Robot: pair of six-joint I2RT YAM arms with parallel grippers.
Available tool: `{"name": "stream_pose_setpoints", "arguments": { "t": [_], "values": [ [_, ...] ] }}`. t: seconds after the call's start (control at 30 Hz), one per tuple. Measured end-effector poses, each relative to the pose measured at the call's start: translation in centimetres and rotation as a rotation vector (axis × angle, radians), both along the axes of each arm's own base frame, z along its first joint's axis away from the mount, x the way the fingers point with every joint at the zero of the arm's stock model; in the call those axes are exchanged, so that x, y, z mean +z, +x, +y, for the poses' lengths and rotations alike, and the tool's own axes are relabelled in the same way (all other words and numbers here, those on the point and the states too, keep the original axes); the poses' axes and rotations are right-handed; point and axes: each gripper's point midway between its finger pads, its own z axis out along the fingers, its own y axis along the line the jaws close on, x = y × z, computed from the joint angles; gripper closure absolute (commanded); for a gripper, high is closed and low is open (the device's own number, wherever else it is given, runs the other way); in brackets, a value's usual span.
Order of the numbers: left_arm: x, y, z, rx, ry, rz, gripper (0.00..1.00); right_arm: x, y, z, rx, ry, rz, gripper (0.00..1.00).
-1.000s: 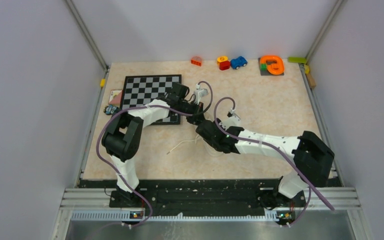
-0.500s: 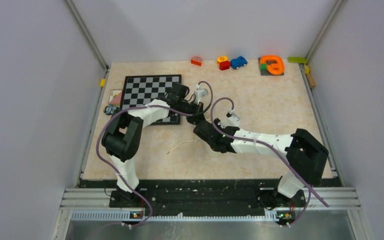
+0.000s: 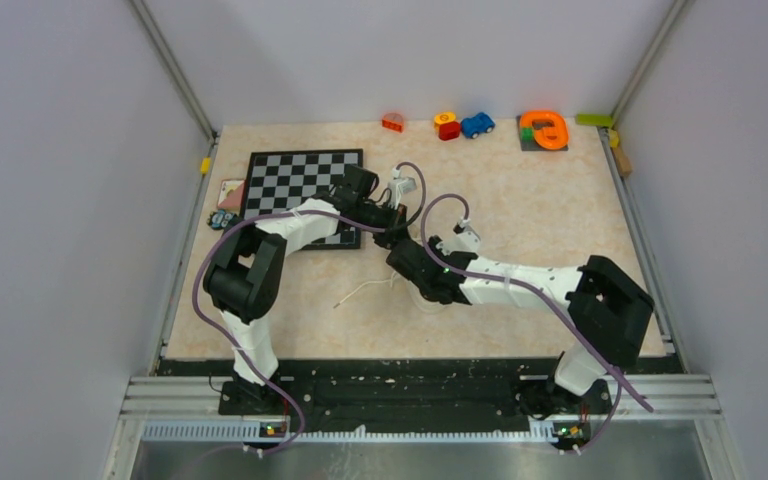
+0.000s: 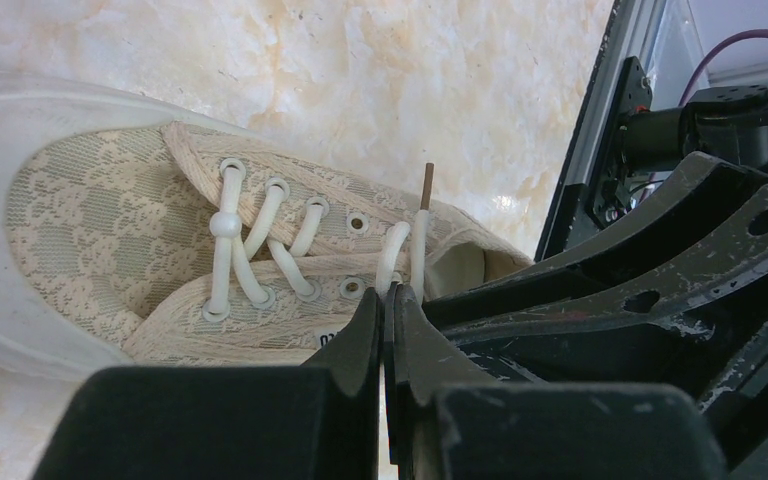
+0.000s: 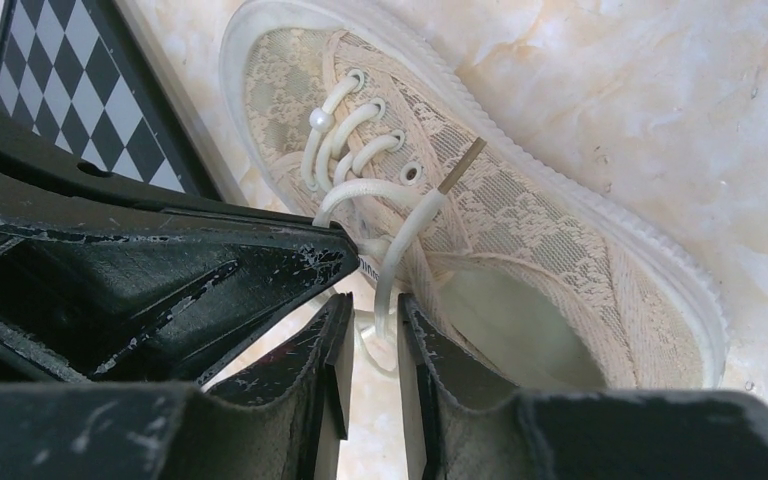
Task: Tie the shoes
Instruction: Cross the shoelace with the shoelace.
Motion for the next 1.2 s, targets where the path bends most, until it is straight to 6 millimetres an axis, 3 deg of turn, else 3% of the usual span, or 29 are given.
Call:
{"name": "stream_pose_setpoints", "arguments": {
  "t": [0.2, 0.47, 0.7, 0.93, 1.2],
  "values": [
    [0.0, 0.0, 0.0, -0.002, -0.002, 0.001, 1.00, 0.0, 0.1, -0.1, -0.015, 0.013, 0.001, 1.00],
    [0.0, -0.1, 0.0, -0.003, -0.003, 0.002, 1.00, 0.2, -0.1, -0.7, 0.028, -0.005, 0.014, 1.00],
    [0.0, -0.1, 0.0, -0.005, -0.003, 0.003, 1.00, 1.8, -3.2, -0.8, 0.282, 0.007, 0.013, 1.00],
    [0.0, -0.1, 0.0, -0.008, -0.002, 0.001, 1.00, 3.4, -5.7, 0.5, 0.591, 0.036, -0.048, 1.00],
    [0.0, -0.1, 0.0, -0.011, -0.002, -0.005, 1.00, 2.5, -5.7, -1.1, 0.829, 0.113, -0.069, 1.00]
  ]
}}
